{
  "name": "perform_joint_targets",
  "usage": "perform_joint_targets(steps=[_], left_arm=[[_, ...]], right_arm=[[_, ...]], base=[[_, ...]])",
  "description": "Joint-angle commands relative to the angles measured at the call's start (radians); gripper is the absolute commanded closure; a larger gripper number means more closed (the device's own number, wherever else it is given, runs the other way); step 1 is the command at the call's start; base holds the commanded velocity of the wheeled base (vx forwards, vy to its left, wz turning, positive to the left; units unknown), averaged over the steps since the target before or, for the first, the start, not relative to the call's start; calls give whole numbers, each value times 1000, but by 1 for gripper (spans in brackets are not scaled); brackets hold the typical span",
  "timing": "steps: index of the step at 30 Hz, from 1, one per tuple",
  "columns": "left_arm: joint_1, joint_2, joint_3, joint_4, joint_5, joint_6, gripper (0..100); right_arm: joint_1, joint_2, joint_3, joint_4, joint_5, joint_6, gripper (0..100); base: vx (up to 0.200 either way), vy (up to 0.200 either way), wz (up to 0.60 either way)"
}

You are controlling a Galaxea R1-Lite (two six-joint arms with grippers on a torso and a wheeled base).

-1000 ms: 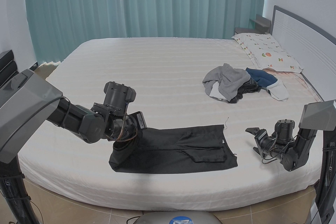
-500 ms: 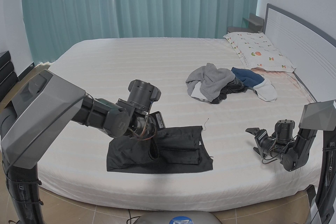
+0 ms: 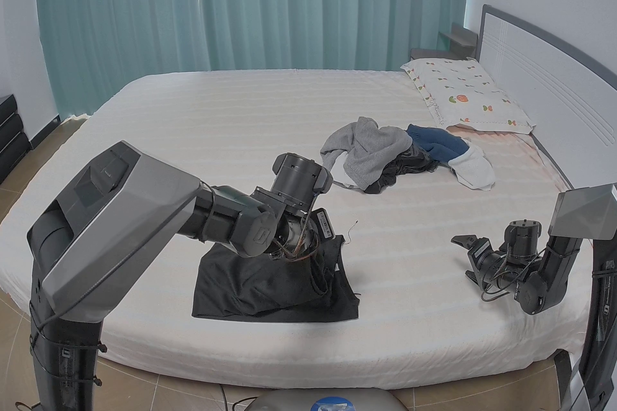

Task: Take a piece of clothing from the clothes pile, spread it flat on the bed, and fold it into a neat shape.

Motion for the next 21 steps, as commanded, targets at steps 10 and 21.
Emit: perform_joint_targets(steps=[10,21], left_arm=[[-23,22,-15,0,3,-15,0],[76,-150,178,-12,-3,-79,0]], right_arm=[[0,3,0,0,1,0,0],[1,3,0,0,1,0,0]], base=[[0,0,0],[0,0,0]])
